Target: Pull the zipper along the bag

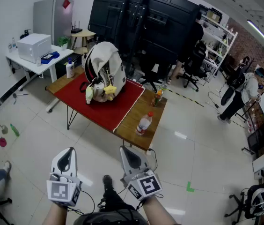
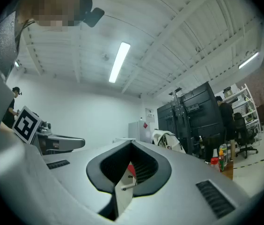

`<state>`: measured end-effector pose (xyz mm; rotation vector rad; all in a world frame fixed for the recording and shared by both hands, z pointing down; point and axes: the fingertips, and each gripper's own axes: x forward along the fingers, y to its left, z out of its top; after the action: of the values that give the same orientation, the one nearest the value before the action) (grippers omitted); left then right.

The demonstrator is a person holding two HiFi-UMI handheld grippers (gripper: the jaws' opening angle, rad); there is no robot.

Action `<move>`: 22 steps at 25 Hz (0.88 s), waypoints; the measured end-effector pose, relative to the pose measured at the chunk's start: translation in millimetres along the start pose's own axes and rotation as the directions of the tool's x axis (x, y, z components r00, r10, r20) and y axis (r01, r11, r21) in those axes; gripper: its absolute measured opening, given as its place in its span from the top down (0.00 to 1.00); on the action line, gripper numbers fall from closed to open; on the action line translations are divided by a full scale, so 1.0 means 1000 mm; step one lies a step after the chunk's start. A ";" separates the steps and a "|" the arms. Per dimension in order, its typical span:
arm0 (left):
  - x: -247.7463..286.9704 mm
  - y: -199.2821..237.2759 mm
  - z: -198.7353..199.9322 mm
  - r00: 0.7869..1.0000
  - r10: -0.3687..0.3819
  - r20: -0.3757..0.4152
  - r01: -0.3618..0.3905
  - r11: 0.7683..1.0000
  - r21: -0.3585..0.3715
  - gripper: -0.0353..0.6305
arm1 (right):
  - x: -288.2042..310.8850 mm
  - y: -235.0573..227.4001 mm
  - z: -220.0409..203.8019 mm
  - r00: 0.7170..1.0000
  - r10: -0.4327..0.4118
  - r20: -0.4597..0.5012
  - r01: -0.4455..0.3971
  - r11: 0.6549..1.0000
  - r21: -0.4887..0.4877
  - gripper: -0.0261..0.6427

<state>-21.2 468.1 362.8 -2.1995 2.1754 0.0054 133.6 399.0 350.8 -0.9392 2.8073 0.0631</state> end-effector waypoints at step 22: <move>0.292 0.058 -0.037 0.997 -0.017 -0.069 0.018 0.999 0.027 0.93 | 0.242 -0.194 -0.063 1.000 0.011 -0.010 -0.011 0.999 0.048 0.92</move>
<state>-77.2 174.6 387.1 -2.2366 2.1771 -0.1021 50.4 94.6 371.3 -0.9163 2.8104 -0.0076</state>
